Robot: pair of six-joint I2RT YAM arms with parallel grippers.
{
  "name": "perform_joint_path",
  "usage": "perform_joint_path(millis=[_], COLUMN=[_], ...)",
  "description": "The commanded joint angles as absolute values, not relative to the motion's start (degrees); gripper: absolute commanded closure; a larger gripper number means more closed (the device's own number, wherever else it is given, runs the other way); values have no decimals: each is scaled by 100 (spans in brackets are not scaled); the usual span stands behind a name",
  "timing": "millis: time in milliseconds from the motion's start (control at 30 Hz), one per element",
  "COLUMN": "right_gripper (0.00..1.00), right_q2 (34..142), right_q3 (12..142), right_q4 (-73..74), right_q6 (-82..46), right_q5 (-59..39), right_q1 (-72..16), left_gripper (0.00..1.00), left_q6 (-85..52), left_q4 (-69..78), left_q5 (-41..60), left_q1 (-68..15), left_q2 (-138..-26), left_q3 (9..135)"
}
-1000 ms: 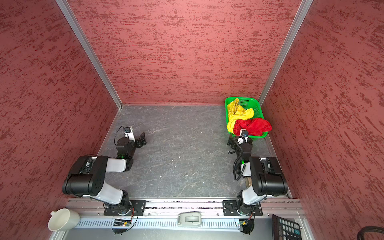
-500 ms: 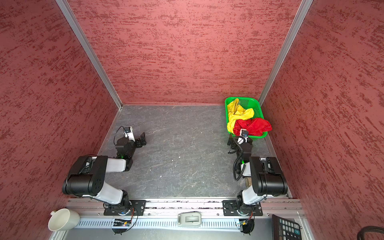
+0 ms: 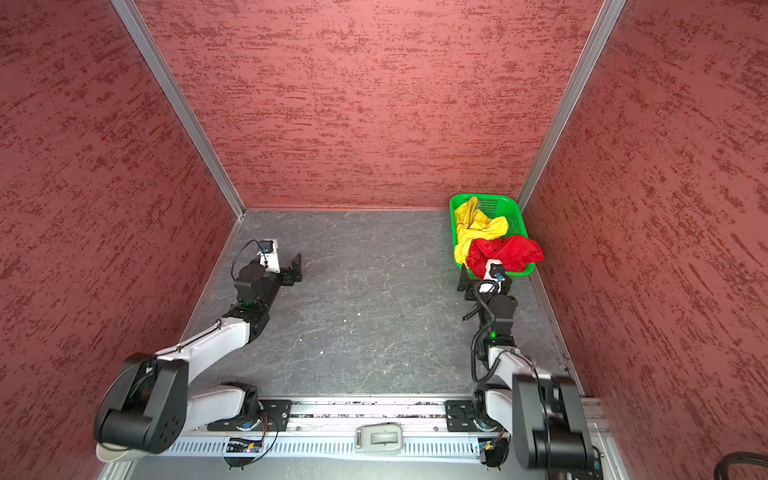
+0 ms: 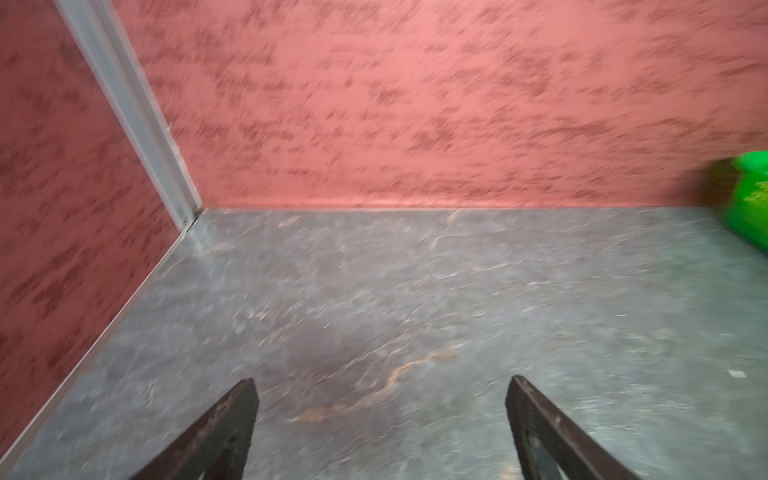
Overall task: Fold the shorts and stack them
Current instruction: 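Reach the right gripper into the green basket and grasp the yellow shorts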
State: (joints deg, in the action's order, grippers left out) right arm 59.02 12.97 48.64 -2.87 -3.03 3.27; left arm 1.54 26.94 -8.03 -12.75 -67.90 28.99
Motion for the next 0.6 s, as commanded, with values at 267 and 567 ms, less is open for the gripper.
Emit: perform_joint_path(millis=[267,567], right_gripper=[1,1], right_q2=[5792,8657], right_q3=[4664,8492], right_q4=[-1276,-3626], right_q6=[-1045,-345], right_q5=[371,421], right_q1=[369,465], left_gripper=[9,8], left_q6=[-1013,-996], left_q4=[-23,-316], left_q5=[-742,-553], left_q1=[-2221,-2303], left_q2=[-7012,-7855], left_q3=[4542,5414])
